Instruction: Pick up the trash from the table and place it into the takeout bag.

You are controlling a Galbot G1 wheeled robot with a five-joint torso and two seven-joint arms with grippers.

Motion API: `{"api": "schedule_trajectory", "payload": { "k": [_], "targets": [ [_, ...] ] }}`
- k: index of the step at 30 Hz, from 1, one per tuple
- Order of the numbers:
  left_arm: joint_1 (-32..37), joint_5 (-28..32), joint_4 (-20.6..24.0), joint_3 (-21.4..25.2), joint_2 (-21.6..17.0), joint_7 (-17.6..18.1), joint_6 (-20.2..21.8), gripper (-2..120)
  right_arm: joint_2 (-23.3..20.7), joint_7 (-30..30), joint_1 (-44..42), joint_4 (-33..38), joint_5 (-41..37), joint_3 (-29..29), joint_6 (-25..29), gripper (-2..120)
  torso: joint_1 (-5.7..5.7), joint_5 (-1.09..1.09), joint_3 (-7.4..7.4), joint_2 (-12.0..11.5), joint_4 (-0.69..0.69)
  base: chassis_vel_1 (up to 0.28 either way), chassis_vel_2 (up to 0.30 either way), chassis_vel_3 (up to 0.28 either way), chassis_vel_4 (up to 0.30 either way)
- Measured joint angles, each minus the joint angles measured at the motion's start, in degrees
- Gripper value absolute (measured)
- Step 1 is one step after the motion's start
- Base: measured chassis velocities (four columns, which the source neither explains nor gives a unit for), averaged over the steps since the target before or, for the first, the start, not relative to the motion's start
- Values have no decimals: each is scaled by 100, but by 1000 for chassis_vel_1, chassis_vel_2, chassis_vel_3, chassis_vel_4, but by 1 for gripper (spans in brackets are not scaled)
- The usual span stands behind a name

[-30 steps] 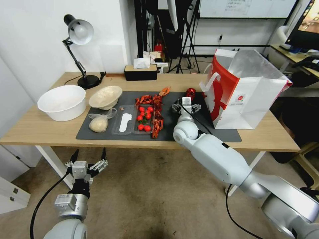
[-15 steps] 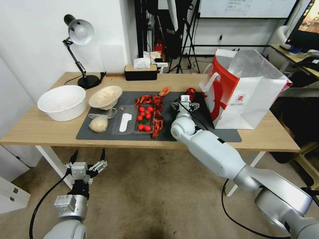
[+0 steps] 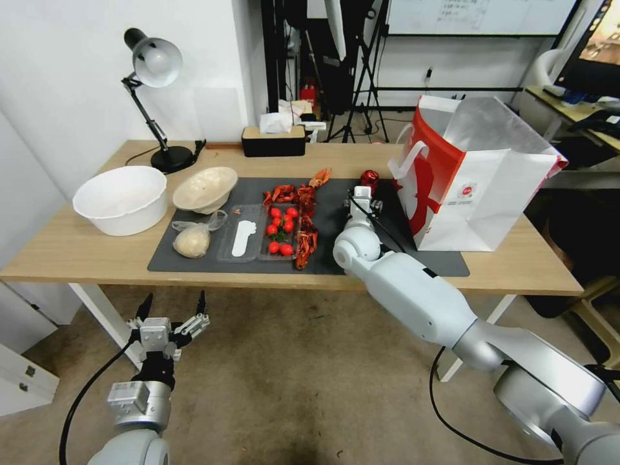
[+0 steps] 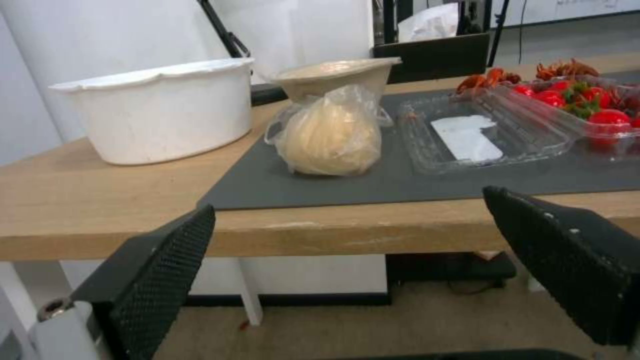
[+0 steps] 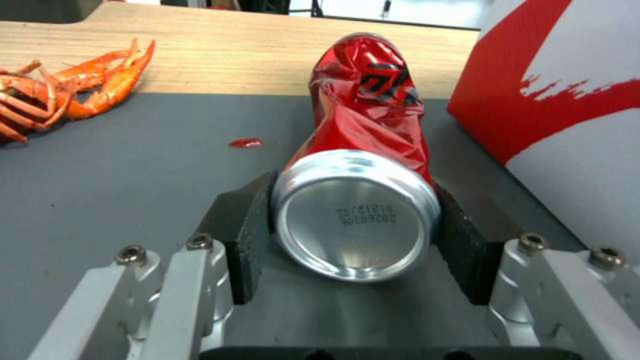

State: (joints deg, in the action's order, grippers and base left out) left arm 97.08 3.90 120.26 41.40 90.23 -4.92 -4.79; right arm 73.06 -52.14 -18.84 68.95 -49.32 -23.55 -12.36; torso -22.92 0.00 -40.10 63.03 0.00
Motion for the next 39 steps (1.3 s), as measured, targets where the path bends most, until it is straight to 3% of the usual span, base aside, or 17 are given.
{"api": "schedule_trajectory", "payload": {
  "k": [6,14,23,27,35,39],
  "targets": [
    [4,-6,-8,-5,1,-1,-7,100,-85,42,-33,155,0,9,29,52,1,1,-1,0,-1,0,0,0,0],
    [-4,-17,-16,-21,2,-5,-9,100,-301,1131,37,890,202,-16,791,52,0,0,0,0,0,0,0,0,0],
    [-15,-18,-16,-7,0,-6,-9,100,-417,1439,268,1520,389,71,935,52,1,0,0,0,0,0,0,0,0],
    [-21,-18,-15,-3,14,-6,-5,100,-480,1256,437,1913,480,268,660,52,0,0,0,0,1,0,0,0,0],
    [-19,-37,30,25,21,-6,13,100,-859,-158,559,2903,346,1101,-736,52,0,1,0,0,-1,0,0,0,0],
    [-11,-58,34,20,24,-6,15,100,-1001,-436,550,3018,209,1335,-990,52,1,1,0,0,-1,0,0,0,0]
  ]
}}
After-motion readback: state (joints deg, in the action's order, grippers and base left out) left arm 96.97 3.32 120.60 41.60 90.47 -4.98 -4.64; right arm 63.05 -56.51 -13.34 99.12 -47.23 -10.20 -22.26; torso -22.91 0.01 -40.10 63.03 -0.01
